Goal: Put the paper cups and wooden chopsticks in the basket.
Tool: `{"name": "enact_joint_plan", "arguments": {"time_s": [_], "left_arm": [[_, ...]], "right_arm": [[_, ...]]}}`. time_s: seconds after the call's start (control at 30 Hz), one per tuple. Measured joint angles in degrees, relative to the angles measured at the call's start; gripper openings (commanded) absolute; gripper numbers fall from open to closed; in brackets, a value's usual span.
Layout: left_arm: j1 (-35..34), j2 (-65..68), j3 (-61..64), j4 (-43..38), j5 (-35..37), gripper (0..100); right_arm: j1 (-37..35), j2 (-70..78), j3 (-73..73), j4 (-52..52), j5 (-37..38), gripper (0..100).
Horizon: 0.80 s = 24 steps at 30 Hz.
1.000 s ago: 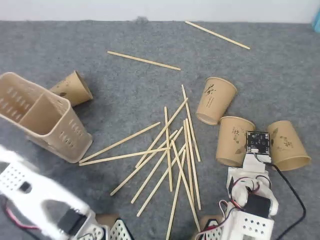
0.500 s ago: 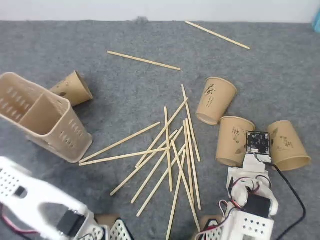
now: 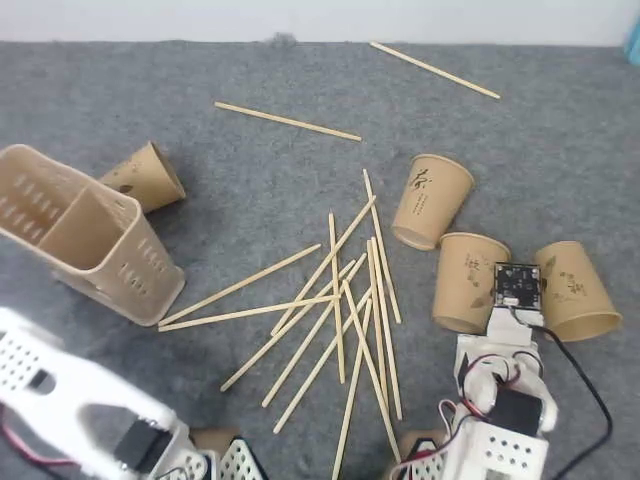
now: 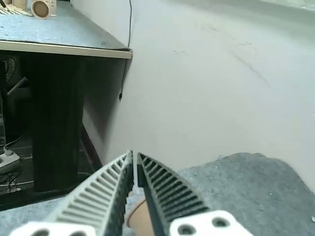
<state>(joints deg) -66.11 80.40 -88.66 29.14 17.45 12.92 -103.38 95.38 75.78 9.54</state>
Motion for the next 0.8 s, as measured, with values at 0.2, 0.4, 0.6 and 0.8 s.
{"name": "enact_joint_plan", "arguments": {"time_s": [0.2,0.4,0.6,0.8], "left_arm": [[3.52,-0.35,14.59,-18.81,-0.18,1],[6.86,-0.53,30.07,-38.24,-0.26,3],[5.27,-3.08,26.90,-21.36,-3.78,25],[2.55,-8.00,9.14,14.77,0.00,23]], "right_arm": [[1.32,0.00,0.00,0.00,0.00,0.8],[1.32,0.00,0.00,0.00,0.00,0.8],[1.32,0.00,0.00,0.00,0.00,0.8],[1.32,0.00,0.00,0.00,0.00,0.8]]}}
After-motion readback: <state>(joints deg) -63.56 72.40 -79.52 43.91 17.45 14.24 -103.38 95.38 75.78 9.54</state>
